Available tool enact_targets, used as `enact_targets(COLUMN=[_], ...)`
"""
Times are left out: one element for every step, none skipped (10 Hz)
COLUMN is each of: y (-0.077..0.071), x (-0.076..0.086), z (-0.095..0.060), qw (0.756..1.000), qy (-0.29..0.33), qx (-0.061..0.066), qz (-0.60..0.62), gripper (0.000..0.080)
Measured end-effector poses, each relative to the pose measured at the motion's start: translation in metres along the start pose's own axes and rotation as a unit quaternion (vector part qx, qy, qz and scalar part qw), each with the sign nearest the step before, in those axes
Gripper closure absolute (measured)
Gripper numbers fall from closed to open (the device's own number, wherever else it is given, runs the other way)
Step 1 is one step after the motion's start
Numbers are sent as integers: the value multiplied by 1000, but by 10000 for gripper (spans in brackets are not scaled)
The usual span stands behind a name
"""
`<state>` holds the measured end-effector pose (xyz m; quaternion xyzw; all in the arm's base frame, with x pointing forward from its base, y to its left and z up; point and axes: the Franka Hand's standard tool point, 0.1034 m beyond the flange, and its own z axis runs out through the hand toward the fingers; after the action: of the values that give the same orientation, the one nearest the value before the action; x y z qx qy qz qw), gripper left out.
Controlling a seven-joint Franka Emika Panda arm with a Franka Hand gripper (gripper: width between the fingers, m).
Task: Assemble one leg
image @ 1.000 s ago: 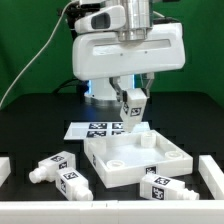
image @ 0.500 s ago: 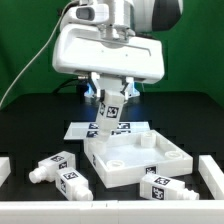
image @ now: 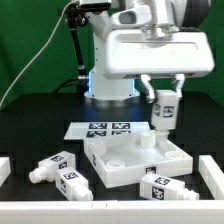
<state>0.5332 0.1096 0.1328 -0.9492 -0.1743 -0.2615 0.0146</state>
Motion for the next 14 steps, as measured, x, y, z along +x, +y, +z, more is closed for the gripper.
enact_targets(y=[6, 7, 7, 6, -1, -13, -21, -25, -25, -23, -22, -22, -22, -22], x=[-3, -4, -4, -4, -4, -4, -7, -11, -15, -20, -21, -20, -20, -18], z=[1, 1, 1, 1, 2, 4, 8, 11, 16, 21, 24, 25, 26, 27], qw=[1000, 1000, 1000, 1000, 1000, 1000, 1000, 1000, 1000, 1000, 1000, 1000, 1000, 1000], qy=[-2, -3, -3, -3, -8, -9, -13, -16, -19, -22, -22, -21, -20, -16], qx=[-3, -4, -3, -3, 4, 10, 15, 17, 18, 17, 17, 16, 16, 15], qz=[2, 4, 3, 3, 4, 2, -1, -3, -5, -2, 0, 0, 0, 0], gripper=[517, 517, 517, 517, 517, 517, 517, 517, 517, 517, 517, 517, 517, 517])
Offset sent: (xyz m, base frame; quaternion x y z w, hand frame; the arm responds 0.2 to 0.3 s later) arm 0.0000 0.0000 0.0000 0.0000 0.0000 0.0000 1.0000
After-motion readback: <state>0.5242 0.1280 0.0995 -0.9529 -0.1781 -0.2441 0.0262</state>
